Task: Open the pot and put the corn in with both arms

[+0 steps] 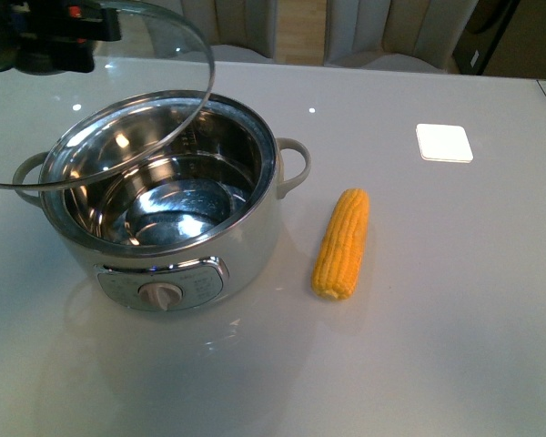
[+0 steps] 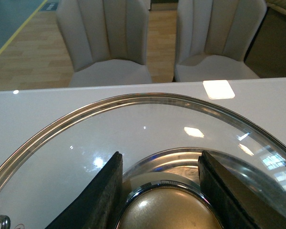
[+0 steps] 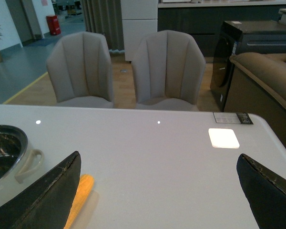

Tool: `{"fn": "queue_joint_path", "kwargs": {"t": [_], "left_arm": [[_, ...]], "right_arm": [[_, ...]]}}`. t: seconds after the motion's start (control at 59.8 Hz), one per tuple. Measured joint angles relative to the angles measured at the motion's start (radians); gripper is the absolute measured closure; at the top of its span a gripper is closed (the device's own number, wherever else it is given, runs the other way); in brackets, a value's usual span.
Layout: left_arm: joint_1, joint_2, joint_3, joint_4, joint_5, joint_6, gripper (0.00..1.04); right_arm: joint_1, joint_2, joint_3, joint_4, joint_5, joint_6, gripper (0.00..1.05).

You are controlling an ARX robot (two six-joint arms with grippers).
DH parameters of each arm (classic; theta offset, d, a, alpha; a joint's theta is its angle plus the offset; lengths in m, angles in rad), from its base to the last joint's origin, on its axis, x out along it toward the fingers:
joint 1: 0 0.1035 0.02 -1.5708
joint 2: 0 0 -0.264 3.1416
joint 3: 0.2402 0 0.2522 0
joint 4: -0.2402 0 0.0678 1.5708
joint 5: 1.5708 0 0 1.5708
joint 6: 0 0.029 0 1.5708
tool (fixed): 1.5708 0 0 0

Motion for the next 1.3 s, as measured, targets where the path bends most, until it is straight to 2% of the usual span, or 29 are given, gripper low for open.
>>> {"fn": "queue_joint_path", "kwargs": {"t": [0.234,0.368,0.702,0.953,1.304], "left_arm": [[0.124,-0.035,-0.080,0.031,0.051,0.014,0.63],[0.243,-0.047,-0.133,0.062,0.114,0.042,0.63],[0.446,-0.032,-0.165,0.139,0.214,0.086,0.63],[0.513,0.084,-0.190,0.230,0.249,0.126,0.63],[0.571,0.246,-0.150,0.290,0.244,0.132,0.63]], "right_arm": [[0.000,0.000,0.000,0.000,0.000,0.000,0.09],[0.000,0.000,0.000,0.000,0.000,0.000,0.09],[0.000,0.000,0.000,0.000,0.000,0.000,0.09],[0.000,0.000,0.000,0.000,0.000,0.000,0.09],[0.000,0.000,0.000,0.000,0.000,0.000,0.09]]}}
